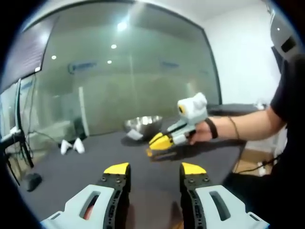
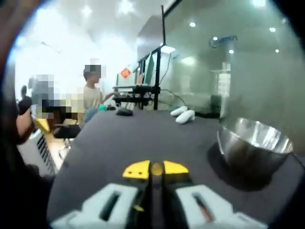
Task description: Pick up the QQ candy scattered on the table and place it into the stainless steel bowl on the table
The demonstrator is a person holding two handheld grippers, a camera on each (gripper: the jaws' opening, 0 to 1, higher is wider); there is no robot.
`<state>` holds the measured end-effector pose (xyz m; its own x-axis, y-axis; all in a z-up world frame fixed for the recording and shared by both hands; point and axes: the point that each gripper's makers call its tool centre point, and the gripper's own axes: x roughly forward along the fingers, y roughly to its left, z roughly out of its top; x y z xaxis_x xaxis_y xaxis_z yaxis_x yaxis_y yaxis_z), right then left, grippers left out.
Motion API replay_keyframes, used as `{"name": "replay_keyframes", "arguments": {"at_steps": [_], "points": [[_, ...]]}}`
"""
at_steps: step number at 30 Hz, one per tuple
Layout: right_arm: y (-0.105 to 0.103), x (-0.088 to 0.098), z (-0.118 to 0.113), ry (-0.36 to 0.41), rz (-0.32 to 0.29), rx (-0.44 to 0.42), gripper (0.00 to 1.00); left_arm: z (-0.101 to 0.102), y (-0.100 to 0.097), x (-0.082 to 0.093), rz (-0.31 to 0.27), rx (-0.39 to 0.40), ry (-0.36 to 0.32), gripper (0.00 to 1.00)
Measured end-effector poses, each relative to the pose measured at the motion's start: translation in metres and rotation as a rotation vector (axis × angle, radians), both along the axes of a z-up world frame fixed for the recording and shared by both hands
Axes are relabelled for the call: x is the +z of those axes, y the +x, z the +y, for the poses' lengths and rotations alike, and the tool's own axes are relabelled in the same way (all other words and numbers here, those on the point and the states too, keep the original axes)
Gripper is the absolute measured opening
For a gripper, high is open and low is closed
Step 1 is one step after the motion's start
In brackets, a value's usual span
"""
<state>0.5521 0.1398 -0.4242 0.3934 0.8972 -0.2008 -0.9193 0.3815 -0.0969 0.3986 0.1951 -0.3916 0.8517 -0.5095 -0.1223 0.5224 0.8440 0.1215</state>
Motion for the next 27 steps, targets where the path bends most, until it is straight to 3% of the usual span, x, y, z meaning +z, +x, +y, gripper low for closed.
{"name": "replay_keyframes", "arguments": {"at_steps": [9,11,13,15,19,21,27], "points": [[0.034,0.042,-0.019,0.056,-0.071,-0.073,0.10,0.000,0.003,0.001,0.001,0.004,-0.005,0.43],[0.046,0.054,-0.024,0.091,-0.103,-0.109,0.10,0.001,0.003,-0.001,0.009,0.005,-0.001,0.43],[0.059,0.065,-0.031,0.165,-0.063,-0.149,0.10,0.001,0.003,-0.001,0.011,0.003,0.005,0.43],[0.077,0.074,-0.043,0.182,-0.087,-0.204,0.10,0.000,0.002,0.001,0.007,-0.003,0.007,0.43],[0.102,0.082,-0.059,0.236,-0.038,-0.289,0.10,0.000,0.002,0.002,0.005,-0.006,0.013,0.43],[0.126,0.083,-0.071,0.230,-0.043,-0.329,0.10,0.001,0.002,0.001,0.008,-0.002,0.015,0.43],[0.150,0.081,-0.082,0.230,-0.030,-0.407,0.10,0.003,0.001,0.002,0.009,0.007,0.013,0.42]]}}
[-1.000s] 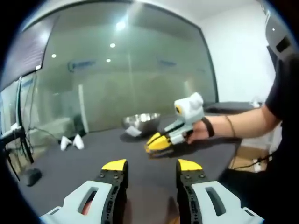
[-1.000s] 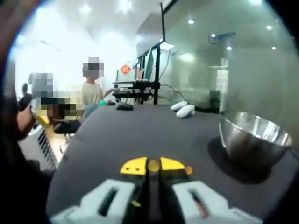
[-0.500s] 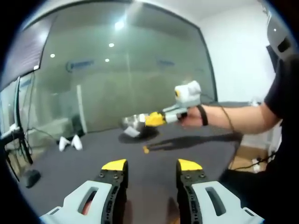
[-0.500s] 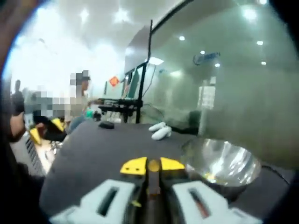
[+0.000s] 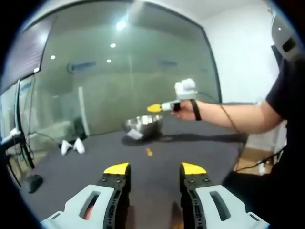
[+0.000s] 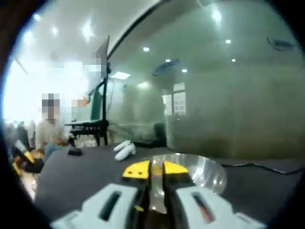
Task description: Pick up the QQ candy scattered on the table and place it into the stainless steel bowl on the table
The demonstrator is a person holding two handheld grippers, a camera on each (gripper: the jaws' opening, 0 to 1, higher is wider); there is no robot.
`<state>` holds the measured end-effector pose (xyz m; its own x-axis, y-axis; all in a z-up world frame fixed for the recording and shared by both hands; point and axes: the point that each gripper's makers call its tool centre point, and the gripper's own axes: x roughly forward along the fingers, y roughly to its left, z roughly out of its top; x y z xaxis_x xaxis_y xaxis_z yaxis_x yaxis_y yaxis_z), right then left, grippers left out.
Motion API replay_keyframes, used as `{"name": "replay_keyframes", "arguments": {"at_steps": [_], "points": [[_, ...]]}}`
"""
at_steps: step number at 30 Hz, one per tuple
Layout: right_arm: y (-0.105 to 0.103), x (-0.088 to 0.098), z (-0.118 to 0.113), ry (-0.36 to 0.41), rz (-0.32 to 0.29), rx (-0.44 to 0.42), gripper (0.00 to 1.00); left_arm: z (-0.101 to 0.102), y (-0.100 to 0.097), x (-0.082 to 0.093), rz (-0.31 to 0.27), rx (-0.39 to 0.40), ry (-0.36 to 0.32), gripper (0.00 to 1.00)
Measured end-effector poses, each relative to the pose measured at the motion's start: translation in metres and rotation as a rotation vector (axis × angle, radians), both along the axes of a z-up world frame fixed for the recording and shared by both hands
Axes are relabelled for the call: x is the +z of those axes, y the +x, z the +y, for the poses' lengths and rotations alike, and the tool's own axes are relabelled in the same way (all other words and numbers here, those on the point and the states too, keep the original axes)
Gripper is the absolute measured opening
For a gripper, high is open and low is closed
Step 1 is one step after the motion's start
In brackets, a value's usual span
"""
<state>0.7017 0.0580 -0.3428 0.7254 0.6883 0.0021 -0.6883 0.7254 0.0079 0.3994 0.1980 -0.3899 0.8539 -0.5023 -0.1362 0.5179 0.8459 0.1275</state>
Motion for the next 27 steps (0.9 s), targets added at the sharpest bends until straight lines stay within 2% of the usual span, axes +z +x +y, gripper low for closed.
{"name": "replay_keyframes", "arguments": {"at_steps": [4,7,8,10,19,24,27], "points": [[0.003,-0.007,-0.001,-0.073,-0.021,-0.047,0.11,0.000,0.000,0.002,-0.003,0.002,-0.002,0.42],[0.005,-0.005,-0.002,-0.038,-0.021,-0.054,0.26,0.000,-0.001,0.000,0.003,0.001,0.004,0.42],[0.005,-0.002,-0.001,-0.015,-0.024,-0.046,0.28,0.000,-0.002,-0.001,0.005,0.001,0.009,0.42],[0.003,-0.002,-0.003,-0.012,-0.019,-0.049,0.24,0.000,-0.002,-0.002,0.007,-0.001,0.008,0.42],[-0.004,-0.008,-0.004,-0.026,0.003,-0.042,0.23,-0.004,-0.001,-0.001,0.003,-0.009,0.009,0.42],[-0.011,-0.004,-0.008,-0.012,0.002,-0.030,0.22,-0.004,-0.001,-0.001,0.003,-0.009,0.008,0.42],[-0.022,0.000,-0.008,-0.010,-0.008,-0.008,0.22,-0.004,0.000,-0.001,0.004,-0.007,0.007,0.42]]}}
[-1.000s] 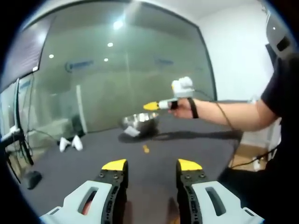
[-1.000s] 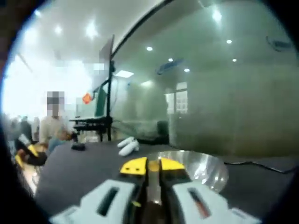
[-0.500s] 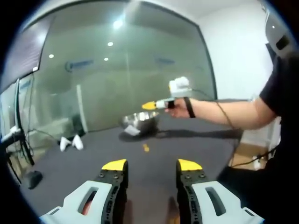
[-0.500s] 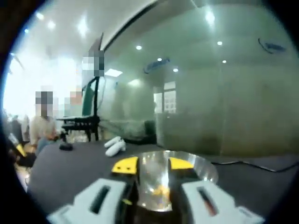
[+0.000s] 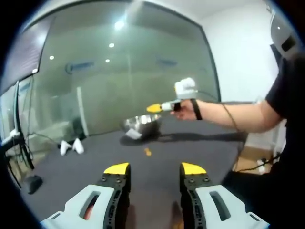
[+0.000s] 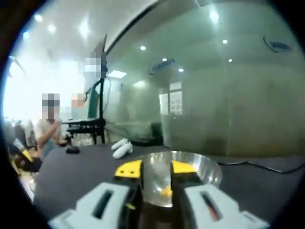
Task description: Pick up the QQ candy scattered on the table and place it into the stainless steel bowl on the table
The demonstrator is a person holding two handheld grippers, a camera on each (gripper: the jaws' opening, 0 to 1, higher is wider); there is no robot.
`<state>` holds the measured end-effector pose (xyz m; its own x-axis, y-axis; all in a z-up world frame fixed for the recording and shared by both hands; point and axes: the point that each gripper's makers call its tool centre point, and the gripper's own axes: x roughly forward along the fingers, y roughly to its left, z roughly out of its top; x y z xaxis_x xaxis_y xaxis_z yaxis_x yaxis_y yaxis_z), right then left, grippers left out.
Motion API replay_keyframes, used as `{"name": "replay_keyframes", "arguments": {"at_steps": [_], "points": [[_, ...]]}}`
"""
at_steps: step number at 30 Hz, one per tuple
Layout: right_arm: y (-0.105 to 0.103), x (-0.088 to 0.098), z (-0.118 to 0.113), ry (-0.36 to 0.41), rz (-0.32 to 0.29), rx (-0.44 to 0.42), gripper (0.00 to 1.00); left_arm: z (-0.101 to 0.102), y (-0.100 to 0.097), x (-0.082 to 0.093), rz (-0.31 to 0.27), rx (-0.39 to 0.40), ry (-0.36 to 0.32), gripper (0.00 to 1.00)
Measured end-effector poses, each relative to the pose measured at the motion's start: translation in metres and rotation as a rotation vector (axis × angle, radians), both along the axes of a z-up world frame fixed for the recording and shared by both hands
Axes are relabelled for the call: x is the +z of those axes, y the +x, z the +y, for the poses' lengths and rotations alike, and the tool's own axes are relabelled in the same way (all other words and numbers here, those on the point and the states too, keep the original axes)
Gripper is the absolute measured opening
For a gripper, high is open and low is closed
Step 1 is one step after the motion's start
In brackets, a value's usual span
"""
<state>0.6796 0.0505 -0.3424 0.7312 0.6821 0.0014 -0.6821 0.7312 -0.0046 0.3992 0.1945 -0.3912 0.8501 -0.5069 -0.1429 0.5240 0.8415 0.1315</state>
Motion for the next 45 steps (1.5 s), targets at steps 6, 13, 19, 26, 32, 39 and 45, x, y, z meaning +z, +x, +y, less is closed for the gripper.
{"name": "replay_keyframes", "arguments": {"at_steps": [6,13,19,26,32,39,45], "points": [[-0.028,-0.003,-0.003,0.016,0.000,0.055,0.22,0.000,0.001,-0.002,0.002,0.002,-0.002,0.42],[-0.070,-0.031,0.002,-0.028,0.023,0.142,0.22,-0.002,0.002,0.003,-0.020,0.003,-0.014,0.42],[-0.120,-0.067,0.016,-0.158,-0.020,0.312,0.22,-0.001,0.003,-0.001,-0.013,0.004,-0.019,0.42],[-0.137,-0.082,0.022,-0.165,0.011,0.359,0.21,-0.006,0.002,-0.004,-0.005,-0.003,-0.011,0.42],[-0.140,-0.089,0.030,-0.172,0.039,0.386,0.21,0.000,0.001,-0.005,-0.004,0.018,-0.021,0.42],[-0.141,-0.104,0.042,-0.214,0.075,0.425,0.21,0.003,0.000,-0.004,-0.005,0.028,-0.021,0.42],[-0.136,-0.112,0.056,-0.250,0.100,0.445,0.21,0.004,0.000,-0.003,-0.009,0.030,-0.024,0.42]]}}
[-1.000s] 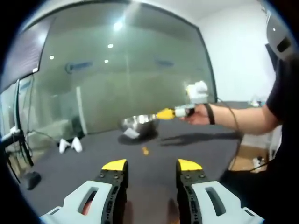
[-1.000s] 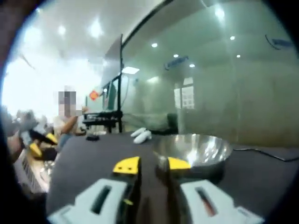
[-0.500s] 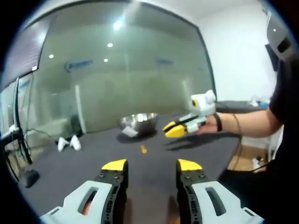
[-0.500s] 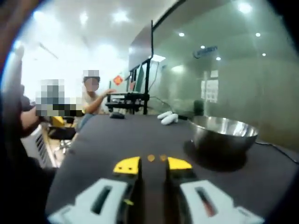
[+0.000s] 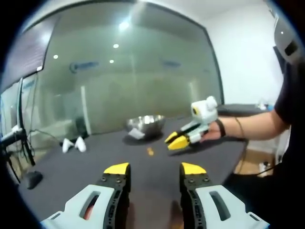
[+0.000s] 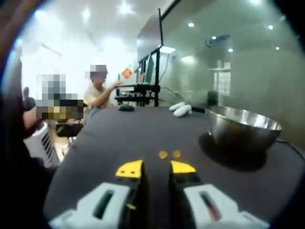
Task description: Pick up the QQ candy scattered on the table and place it into the stainless steel bowl on the table
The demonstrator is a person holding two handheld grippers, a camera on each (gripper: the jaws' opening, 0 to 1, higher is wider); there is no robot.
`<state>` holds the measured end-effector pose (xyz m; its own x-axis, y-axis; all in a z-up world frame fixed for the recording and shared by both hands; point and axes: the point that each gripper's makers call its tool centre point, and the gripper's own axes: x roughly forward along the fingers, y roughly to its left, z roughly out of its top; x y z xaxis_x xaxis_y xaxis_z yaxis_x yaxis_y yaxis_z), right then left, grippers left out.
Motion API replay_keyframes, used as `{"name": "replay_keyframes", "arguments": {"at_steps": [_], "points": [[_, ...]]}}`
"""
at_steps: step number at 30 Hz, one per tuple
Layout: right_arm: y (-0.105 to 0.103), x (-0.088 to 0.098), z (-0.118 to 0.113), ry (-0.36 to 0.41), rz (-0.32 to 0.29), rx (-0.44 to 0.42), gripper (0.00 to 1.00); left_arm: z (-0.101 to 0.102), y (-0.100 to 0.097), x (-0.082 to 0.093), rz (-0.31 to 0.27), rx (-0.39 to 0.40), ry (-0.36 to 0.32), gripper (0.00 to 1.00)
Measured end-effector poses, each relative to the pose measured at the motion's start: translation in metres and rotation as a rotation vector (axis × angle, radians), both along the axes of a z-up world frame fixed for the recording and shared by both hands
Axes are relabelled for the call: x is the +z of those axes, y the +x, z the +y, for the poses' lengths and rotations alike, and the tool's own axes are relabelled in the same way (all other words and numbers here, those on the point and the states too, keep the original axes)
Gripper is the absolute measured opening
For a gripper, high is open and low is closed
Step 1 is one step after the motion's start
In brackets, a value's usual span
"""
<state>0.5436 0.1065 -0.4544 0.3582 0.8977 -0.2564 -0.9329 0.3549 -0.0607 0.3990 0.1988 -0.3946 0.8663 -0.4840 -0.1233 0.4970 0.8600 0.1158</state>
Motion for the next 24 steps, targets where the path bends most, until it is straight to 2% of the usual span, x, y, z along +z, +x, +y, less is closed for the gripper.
{"name": "replay_keyframes", "arguments": {"at_steps": [6,10,15,24], "points": [[0.005,-0.015,0.012,-0.045,0.037,0.018,0.21,0.006,-0.001,0.000,0.000,0.013,-0.005,0.42],[0.009,-0.026,0.016,-0.106,0.021,0.024,0.21,0.007,-0.003,0.000,0.001,0.012,-0.001,0.42],[0.013,-0.024,0.023,-0.085,0.051,0.022,0.21,0.010,-0.004,0.001,0.000,0.020,-0.002,0.42],[0.019,-0.025,0.037,-0.085,0.052,0.032,0.20,0.010,-0.005,0.001,0.000,0.022,0.003,0.42]]}}
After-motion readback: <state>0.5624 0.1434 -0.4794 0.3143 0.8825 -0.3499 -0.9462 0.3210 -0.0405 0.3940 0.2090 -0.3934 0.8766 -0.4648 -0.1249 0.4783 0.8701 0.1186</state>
